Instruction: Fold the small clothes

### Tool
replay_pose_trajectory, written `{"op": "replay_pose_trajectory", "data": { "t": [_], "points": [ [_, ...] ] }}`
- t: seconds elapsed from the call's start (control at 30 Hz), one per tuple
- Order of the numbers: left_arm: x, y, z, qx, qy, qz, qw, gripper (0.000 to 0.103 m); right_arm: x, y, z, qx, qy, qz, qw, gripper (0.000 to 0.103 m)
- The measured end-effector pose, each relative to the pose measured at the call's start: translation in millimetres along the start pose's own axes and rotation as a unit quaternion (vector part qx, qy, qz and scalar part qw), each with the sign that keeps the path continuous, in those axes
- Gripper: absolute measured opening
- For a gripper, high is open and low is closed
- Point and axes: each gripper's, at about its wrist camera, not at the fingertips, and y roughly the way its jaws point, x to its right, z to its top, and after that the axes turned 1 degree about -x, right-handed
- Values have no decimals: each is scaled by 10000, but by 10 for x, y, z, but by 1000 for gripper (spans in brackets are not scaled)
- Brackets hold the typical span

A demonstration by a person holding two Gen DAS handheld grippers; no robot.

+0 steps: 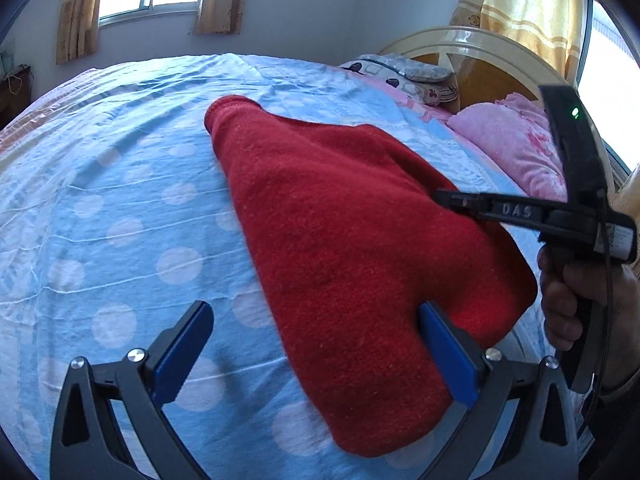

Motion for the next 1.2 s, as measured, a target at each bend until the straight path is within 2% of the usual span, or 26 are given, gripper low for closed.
{"op": "replay_pose_trajectory", "data": {
  "t": [0.03,0.13,0.2,0.27,0.3,0.4,0.57,0.67,0.7,0.73,0.8,0.97,1.2],
  "points": [
    [-6,-5,-2,11,-14,-12,10000,103,-46,-75,26,128,-32,-17,9999,25],
    [-33,-11,-6,12,-75,-47,10000,103,-281,-307,89,679,-413,32,9968,27],
    [-28,-7,-5,5,-83,-42,10000,103,-488,-379,113,892,-843,298,9920,28],
    [-18,1,3,-12,-68,-24,10000,103,-634,-299,135,671,-1079,729,9892,34],
    [-17,2,3,-17,-73,-32,10000,103,-679,-219,145,482,-1138,774,9893,38],
    [-38,-9,0,-1,-129,-114,9999,103,-647,234,123,-353,-994,477,9933,38],
    [-127,-57,-12,98,-367,-308,9988,103,-715,119,160,-62,-991,424,9942,38],
    [-143,-40,-11,52,-464,-339,9983,103,-939,-46,153,209,-1325,974,9862,38],
    [-132,-36,-11,43,-448,-298,9985,103,-1042,-37,137,190,-1552,1093,9816,38],
    [-117,-36,-13,36,-420,-266,9988,103,-1081,1,105,91,-1679,1033,9803,38],
    [-75,-28,-14,23,-348,-122,9993,103,-1125,232,84,-419,-1782,870,9793,38],
    [-58,20,-2,-45,-286,13,9996,103,-1030,366,107,-471,-1730,887,9798,42],
    [-71,59,5,-129,-266,71,9995,103,-867,339,31,-168,-1489,1184,9816,44]
  ]
}}
